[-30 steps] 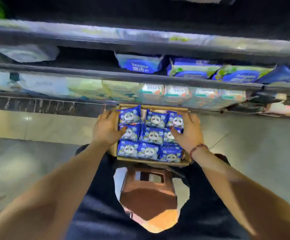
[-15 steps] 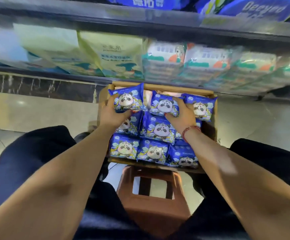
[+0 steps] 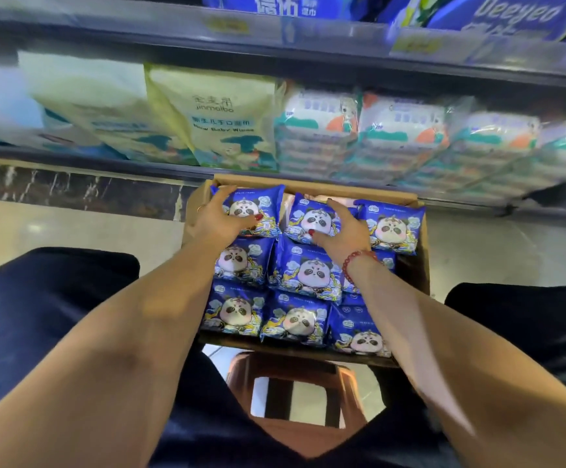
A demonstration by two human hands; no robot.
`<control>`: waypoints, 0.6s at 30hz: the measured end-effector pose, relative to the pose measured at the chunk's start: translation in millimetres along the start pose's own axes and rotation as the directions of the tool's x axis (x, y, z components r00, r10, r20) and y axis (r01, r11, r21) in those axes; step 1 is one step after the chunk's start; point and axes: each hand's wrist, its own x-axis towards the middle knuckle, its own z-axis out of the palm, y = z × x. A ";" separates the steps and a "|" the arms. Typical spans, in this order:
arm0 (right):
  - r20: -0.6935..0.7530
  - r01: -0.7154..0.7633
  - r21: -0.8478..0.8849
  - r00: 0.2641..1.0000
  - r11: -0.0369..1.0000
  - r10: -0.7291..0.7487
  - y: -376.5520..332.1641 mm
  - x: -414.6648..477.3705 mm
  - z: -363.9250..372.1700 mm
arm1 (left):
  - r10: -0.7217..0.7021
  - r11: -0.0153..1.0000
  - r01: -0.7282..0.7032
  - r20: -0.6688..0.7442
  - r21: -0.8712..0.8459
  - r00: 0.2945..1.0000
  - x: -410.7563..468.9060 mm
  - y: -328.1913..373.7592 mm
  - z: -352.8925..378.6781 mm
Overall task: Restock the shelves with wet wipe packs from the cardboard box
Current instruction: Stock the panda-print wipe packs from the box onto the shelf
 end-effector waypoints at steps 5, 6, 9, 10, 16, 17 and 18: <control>-0.043 0.016 0.056 0.999 0.998 -0.013 -6.7 2.0 -6.3 | 0.145 0.985 -0.142 -0.019 0.099 0.989 -18.8 4.1 -2.4; -0.060 0.033 0.052 0.998 0.998 -0.030 -8.3 0.0 -7.7 | 0.167 0.980 -0.163 -0.024 0.111 0.986 -21.2 5.3 -3.2; -0.097 0.077 0.047 0.993 0.996 -0.072 -12.5 -7.5 -15.2 | 0.228 0.959 -0.219 -0.028 0.178 0.973 -25.9 9.6 -6.0; -0.103 0.083 0.063 0.992 0.995 -0.076 -15.1 -10.8 -19.2 | 0.248 0.948 -0.237 -0.027 0.211 0.968 -26.8 10.9 -7.6; -0.141 0.191 0.100 0.974 0.976 -0.176 -33.9 -35.6 -56.1 | 0.319 0.937 -0.300 -0.083 0.178 0.944 -36.9 28.9 -27.4; -0.151 0.213 0.111 0.969 0.971 -0.196 -39.5 -41.4 -63.8 | 0.307 0.945 -0.291 -0.098 0.147 0.947 -40.5 36.1 -32.1; -0.161 0.234 0.119 0.963 0.965 -0.214 -44.8 -46.4 -70.8 | 0.311 0.947 -0.296 -0.115 0.127 0.944 -46.2 44.8 -37.0</control>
